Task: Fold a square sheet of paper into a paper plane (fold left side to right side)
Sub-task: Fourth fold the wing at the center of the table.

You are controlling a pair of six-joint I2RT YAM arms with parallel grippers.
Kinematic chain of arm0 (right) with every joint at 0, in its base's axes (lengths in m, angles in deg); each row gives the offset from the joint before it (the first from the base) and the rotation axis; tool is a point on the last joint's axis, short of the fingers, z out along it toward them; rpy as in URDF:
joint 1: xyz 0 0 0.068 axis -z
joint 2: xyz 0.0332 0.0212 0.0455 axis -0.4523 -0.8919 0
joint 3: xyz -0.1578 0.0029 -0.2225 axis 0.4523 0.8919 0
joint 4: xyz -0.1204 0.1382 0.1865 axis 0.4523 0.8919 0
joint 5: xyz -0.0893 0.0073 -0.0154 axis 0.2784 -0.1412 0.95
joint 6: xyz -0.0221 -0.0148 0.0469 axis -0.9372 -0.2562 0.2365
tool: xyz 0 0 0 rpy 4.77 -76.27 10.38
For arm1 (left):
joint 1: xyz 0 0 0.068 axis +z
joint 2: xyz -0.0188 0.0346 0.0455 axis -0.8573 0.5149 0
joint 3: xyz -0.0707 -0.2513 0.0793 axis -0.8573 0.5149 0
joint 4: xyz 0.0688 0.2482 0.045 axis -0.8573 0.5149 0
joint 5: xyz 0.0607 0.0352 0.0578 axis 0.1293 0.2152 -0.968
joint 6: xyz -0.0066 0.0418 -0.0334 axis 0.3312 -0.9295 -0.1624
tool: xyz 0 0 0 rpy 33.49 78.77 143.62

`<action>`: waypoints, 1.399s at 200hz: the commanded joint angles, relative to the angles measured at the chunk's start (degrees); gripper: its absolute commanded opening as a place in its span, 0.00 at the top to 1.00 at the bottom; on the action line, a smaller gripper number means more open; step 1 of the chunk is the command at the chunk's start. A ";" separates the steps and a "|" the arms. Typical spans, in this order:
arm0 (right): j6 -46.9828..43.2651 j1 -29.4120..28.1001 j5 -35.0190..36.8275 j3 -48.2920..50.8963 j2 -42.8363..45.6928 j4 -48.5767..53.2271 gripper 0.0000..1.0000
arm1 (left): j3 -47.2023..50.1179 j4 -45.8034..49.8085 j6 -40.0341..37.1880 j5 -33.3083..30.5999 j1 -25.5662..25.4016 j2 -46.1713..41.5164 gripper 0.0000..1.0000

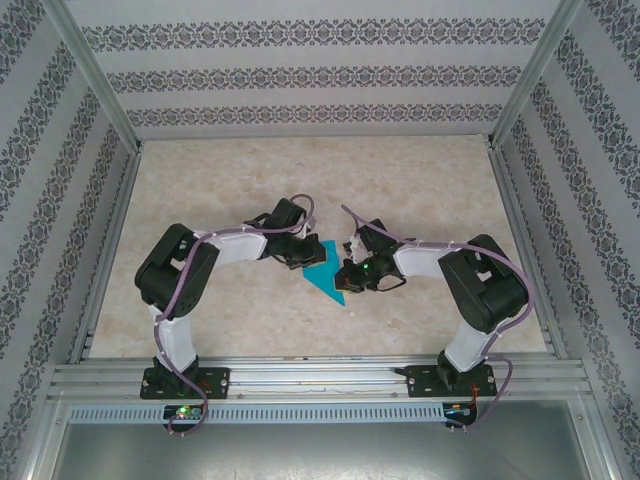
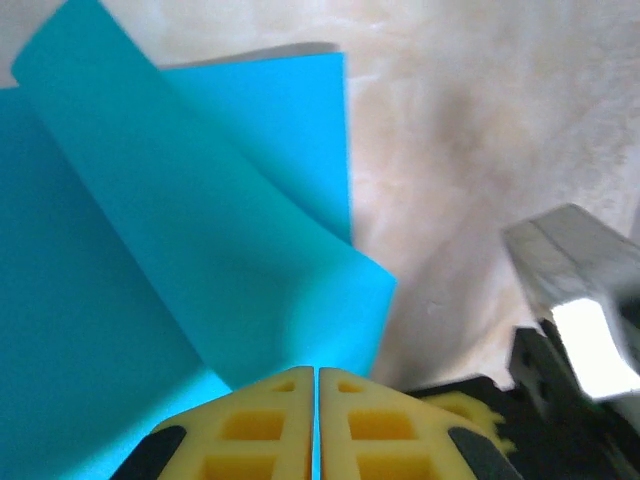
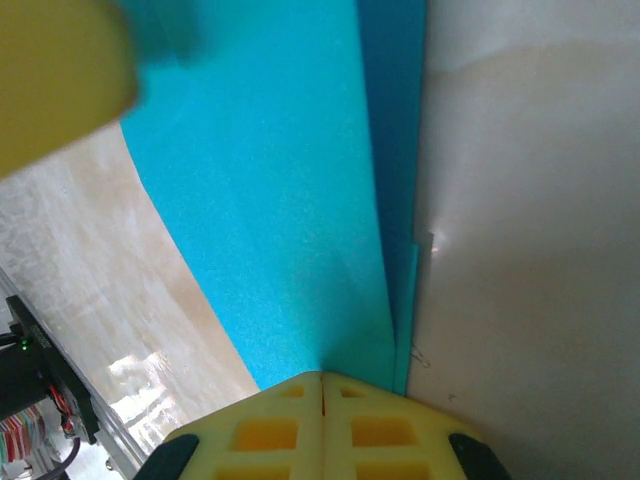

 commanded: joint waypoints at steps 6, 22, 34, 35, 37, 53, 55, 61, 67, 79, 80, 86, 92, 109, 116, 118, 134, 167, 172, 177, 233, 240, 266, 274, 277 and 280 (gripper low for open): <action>-1.16 -0.63 8.71 1.51 -1.39 6.70 1.00 | 4.85 -8.17 3.67 1.33 0.33 -4.66 0.91; -1.17 -0.72 8.80 1.38 -1.61 6.68 1.00 | 7.06 -11.36 5.50 2.29 -0.22 -5.31 0.93; -1.17 -0.79 8.72 1.29 -1.96 6.69 1.00 | 7.80 -12.66 6.23 2.87 -0.91 -5.05 0.94; -1.17 -0.80 8.76 1.29 -1.98 6.69 1.00 | 7.86 -12.69 6.29 2.93 -1.00 -4.96 0.94; -1.17 -0.80 8.79 1.25 -2.07 6.71 1.00 | 7.91 -12.84 6.37 2.97 -1.21 -4.85 0.94; -1.24 -0.98 8.97 1.13 -2.40 6.78 1.00 | 7.77 -13.56 6.60 3.29 -2.31 -3.85 0.95; -1.25 -1.02 8.98 1.12 -2.44 6.87 1.00 | 7.76 -13.58 6.69 3.26 -2.42 -3.76 0.95; -1.24 -1.13 9.13 1.03 -2.52 6.99 1.00 | 7.73 -13.72 6.86 3.10 -2.72 -3.36 0.95; -1.21 -1.18 9.32 0.96 -2.53 7.18 1.00 | 7.82 -14.00 7.02 2.91 -2.94 -3.01 0.95; -1.26 -1.40 9.53 0.86 -2.62 7.37 1.00 | 7.79 -14.51 7.30 2.64 -3.09 -2.42 0.96; -1.26 -1.41 9.56 0.86 -2.66 7.38 1.00 | 7.77 -14.54 7.30 2.60 -3.10 -2.33 0.96; -1.26 -1.49 9.59 0.72 -2.79 7.68 1.00 | 7.65 -14.71 7.30 2.55 -3.10 -1.90 0.96; -1.30 -1.58 9.67 0.68 -2.91 7.74 1.00 | 7.56 -14.73 7.30 2.55 -3.18 -1.60 0.96; -1.50 -1.75 10.07 0.34 -3.23 8.45 1.00 | 6.88 -14.27 7.02 2.65 -3.29 -0.54 0.96; -1.61 -1.81 10.27 0.24 -3.32 8.68 1.00 | 6.58 -13.97 6.79 2.56 -3.36 -0.24 0.96; -1.61 -1.80 10.29 0.24 -3.33 8.81 1.00 | 6.49 -13.89 6.71 2.55 -3.43 -0.22 0.96; -1.70 -1.87 10.64 0.06 -3.47 9.20 1.00 | 6.06 -13.59 6.52 2.46 -3.62 0.65 0.96; -2.22 -2.12 11.44 -0.54 -3.94 10.63 1.00 | 5.54 -13.59 6.26 1.87 -3.72 1.99 0.97; -2.30 -2.20 11.44 -0.55 -4.00 10.75 1.00 | 5.41 -13.51 6.21 1.77 -3.71 2.21 0.97; -2.35 -2.20 11.53 -0.64 -4.03 10.88 1.00 | 5.40 -13.46 6.10 1.63 -3.71 2.30 0.97; -3.26 -2.30 12.45 -1.08 -4.69 12.83 1.00 | 4.86 -9.75 3.49 -2.64 -3.63 3.76 0.98; -3.30 -2.30 12.54 -1.08 -4.68 13.04 1.00 | 4.81 -9.15 3.16 -3.19 -3.63 3.83 0.98; -3.94 -2.38 12.88 -1.25 -4.82 14.39 1.00 | 4.68 -7.66 2.31 -4.77 -3.29 4.44 0.98; -4.29 -2.39 13.17 -1.43 -4.95 15.00 1.00 | 4.75 -7.40 2.23 -5.00 -3.11 4.62 0.98; -4.40 -2.38 13.20 -1.43 -4.95 15.22 1.00 | 4.72 -7.34 2.21 -5.20 -3.02 4.69 0.98; -4.45 -2.40 13.27 -1.43 -4.98 15.34 1.00 | 4.69 -7.35 2.13 -5.33 -2.89 4.71 0.98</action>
